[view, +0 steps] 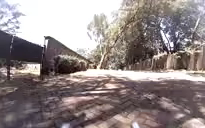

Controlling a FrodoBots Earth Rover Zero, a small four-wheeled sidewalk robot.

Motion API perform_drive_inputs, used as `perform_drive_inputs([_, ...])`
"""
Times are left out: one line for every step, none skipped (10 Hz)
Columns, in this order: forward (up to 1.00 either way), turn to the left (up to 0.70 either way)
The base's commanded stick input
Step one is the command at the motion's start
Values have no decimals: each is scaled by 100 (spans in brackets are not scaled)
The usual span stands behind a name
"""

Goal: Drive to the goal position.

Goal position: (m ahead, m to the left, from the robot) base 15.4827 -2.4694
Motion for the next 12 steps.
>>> perform_drive_inputs([70, -2])
perform_drive_inputs([70, 0])
perform_drive_inputs([70, 0])
perform_drive_inputs([70, 0])
perform_drive_inputs([70, 0])
perform_drive_inputs([70, 0])
perform_drive_inputs([70, 0])
perform_drive_inputs([70, -35])
perform_drive_inputs([70, -35])
perform_drive_inputs([70, -35])
perform_drive_inputs([70, -35])
perform_drive_inputs([70, -28])
